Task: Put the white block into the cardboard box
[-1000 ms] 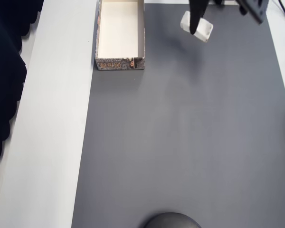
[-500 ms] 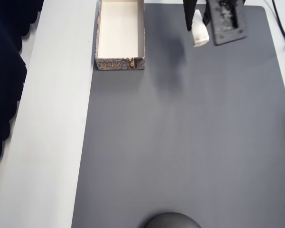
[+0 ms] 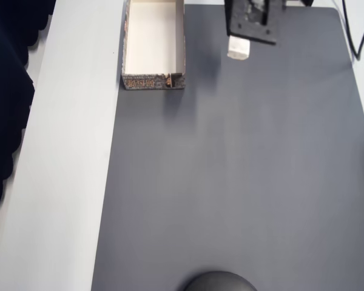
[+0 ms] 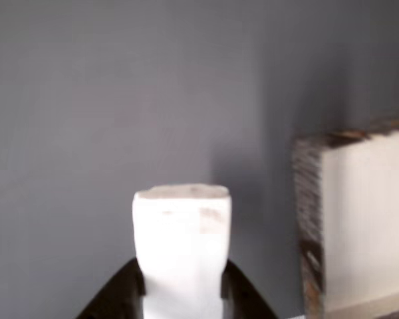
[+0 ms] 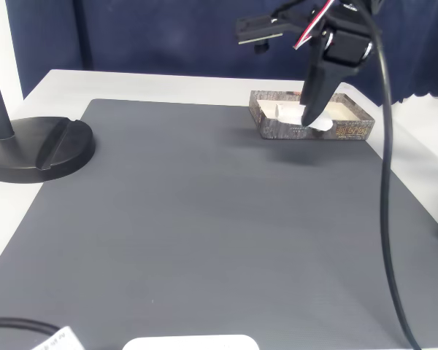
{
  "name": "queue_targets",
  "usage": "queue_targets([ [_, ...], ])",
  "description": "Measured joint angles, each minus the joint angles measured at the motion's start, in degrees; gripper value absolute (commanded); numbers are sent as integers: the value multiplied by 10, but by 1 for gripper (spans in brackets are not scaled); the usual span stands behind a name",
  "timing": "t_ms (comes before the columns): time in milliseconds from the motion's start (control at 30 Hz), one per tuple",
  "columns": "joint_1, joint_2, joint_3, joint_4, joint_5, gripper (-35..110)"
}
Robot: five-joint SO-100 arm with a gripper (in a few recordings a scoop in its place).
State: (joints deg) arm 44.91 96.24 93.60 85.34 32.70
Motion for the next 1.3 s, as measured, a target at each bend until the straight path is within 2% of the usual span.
queue_targets([
  [133, 27, -4, -22, 0, 16, -2],
  [767, 187, -101, -141, 22, 276, -2],
  [1300, 251, -260, -301, 54, 344, -2],
])
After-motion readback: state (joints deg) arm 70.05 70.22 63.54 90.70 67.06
